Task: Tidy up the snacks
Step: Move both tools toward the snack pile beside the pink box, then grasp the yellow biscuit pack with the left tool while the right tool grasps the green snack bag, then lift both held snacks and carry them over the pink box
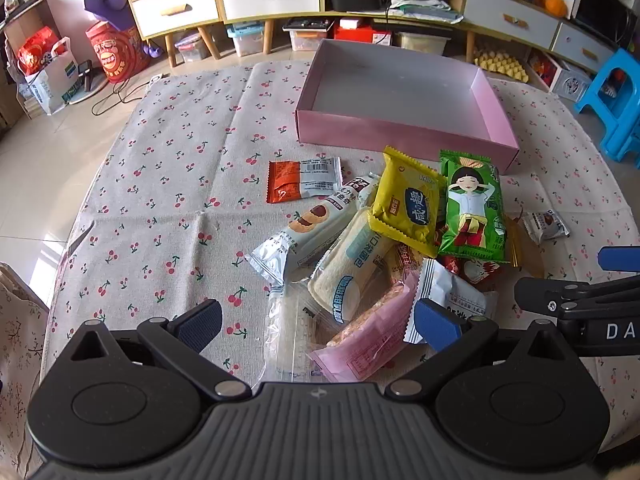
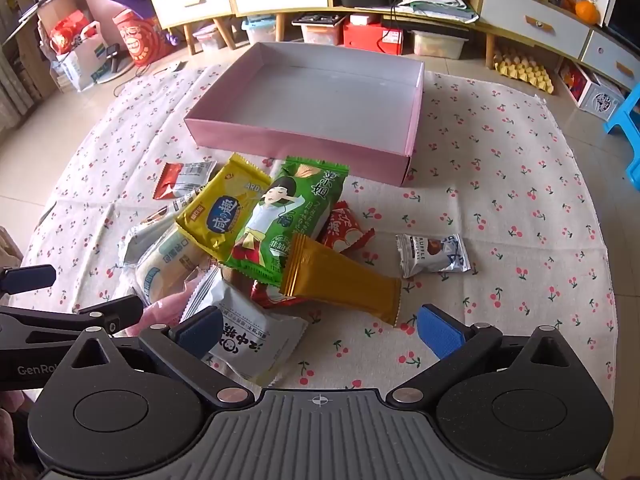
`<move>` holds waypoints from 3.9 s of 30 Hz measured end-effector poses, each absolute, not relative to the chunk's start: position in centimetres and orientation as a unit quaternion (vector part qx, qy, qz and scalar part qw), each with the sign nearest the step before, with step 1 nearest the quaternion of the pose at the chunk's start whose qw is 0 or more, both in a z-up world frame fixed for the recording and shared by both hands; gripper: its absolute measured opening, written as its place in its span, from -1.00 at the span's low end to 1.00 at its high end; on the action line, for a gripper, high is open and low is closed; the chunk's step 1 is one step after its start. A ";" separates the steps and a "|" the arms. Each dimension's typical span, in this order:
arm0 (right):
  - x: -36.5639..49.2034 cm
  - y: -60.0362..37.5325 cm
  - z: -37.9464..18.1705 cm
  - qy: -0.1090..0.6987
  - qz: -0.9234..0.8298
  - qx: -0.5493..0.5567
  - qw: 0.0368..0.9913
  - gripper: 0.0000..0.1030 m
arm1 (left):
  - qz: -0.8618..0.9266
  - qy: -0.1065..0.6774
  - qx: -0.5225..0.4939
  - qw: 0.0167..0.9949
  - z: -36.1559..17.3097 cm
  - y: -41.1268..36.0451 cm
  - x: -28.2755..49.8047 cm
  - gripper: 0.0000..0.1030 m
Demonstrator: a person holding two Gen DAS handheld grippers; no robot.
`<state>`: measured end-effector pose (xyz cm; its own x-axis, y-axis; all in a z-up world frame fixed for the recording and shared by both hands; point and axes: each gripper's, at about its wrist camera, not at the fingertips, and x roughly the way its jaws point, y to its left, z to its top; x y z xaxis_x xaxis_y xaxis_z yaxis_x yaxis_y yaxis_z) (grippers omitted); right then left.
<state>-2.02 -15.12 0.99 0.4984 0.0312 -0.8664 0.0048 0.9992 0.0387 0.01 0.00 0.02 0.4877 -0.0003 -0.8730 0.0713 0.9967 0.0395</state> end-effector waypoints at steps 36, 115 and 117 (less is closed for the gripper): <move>-1.6 -15.8 1.5 0.472 0.000 0.013 0.881 1.00 | -0.028 0.485 0.029 0.874 0.5 0.3 0.3 0.99; 6.0 -24.1 -2.6 0.470 0.018 0.314 0.824 -0.07 | -0.158 0.495 0.003 0.854 -2.7 -2.1 8.3 -0.14; 6.0 -24.0 -2.4 0.467 0.023 0.318 0.825 -0.07 | -0.165 0.497 -0.022 0.852 -2.4 -1.4 8.4 -0.15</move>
<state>6.05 -24.02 -2.38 0.5628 0.3345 -0.7559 0.2601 0.7963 0.5461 8.45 -1.40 -2.36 0.4518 -0.3031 -0.8390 0.2592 0.9445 -0.2016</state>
